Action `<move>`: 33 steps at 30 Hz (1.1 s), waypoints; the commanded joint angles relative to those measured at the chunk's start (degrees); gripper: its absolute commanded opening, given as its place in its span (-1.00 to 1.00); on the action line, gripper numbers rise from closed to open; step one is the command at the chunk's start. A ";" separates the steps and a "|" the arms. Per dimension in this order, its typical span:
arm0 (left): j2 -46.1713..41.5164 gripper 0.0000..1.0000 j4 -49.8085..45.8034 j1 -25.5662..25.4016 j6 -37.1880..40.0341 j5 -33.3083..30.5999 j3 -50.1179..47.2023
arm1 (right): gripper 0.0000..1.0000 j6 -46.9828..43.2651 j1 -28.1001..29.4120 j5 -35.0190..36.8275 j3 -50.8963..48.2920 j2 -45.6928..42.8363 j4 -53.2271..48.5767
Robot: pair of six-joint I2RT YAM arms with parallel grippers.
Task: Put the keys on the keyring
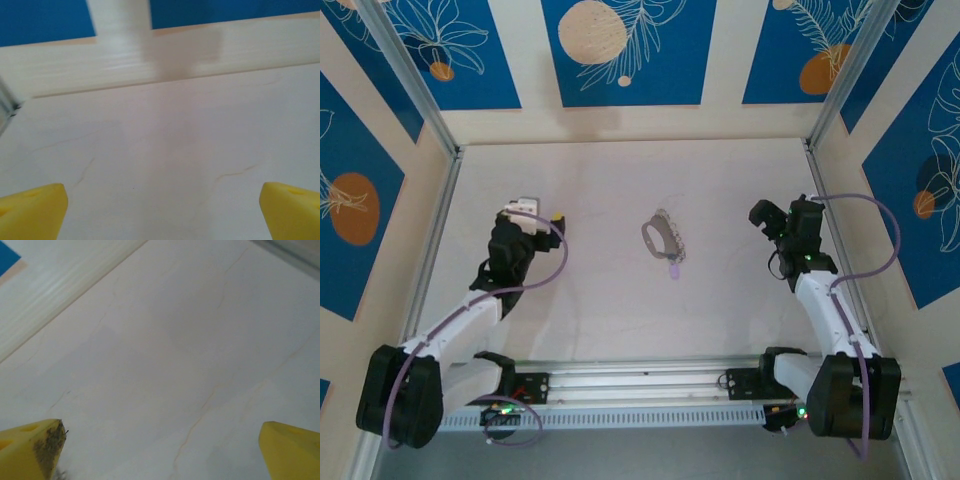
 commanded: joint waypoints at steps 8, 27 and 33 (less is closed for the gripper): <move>12.42 0.99 20.77 5.51 5.92 -0.68 -8.26 | 0.98 -15.00 -0.21 6.53 -5.43 8.36 19.04; 27.21 0.99 25.08 10.09 2.19 5.36 -3.92 | 0.98 -26.62 3.82 -13.95 -14.23 26.24 51.13; 27.28 0.99 25.42 10.22 2.26 5.48 -4.04 | 0.99 -27.26 4.74 -12.21 -14.71 26.27 52.83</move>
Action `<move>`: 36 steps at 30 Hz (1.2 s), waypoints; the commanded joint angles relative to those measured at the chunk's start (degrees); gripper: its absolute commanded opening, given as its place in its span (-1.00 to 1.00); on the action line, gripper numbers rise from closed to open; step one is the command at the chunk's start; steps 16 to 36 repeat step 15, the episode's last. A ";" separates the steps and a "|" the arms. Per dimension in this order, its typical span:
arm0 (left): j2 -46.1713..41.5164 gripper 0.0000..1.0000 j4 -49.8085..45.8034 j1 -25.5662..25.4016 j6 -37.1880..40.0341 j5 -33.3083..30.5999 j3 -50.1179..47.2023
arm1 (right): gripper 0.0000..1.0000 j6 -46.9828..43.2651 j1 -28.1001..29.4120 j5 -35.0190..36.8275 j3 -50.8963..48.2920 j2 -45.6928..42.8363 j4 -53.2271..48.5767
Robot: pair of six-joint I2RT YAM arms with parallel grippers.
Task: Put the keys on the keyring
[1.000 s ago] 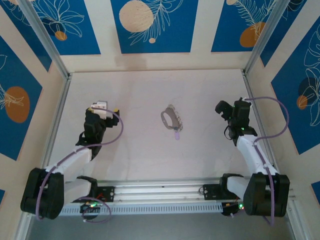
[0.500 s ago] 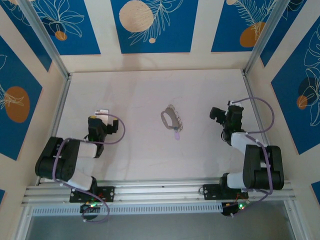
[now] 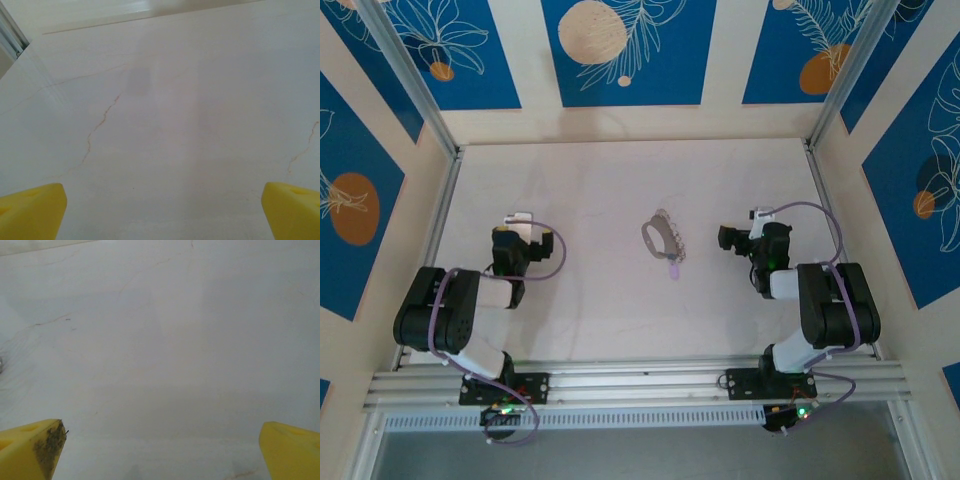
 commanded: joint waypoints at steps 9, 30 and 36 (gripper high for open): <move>0.48 0.99 0.31 0.79 -1.13 1.21 1.21 | 0.99 -1.64 0.03 -2.15 1.61 -0.56 1.49; 0.02 0.99 1.68 0.71 -0.90 1.12 0.26 | 0.99 -2.07 0.06 -2.82 1.17 -0.77 2.03; 0.02 0.99 1.68 0.71 -0.90 1.12 0.26 | 0.99 -2.07 0.06 -2.82 1.17 -0.77 2.03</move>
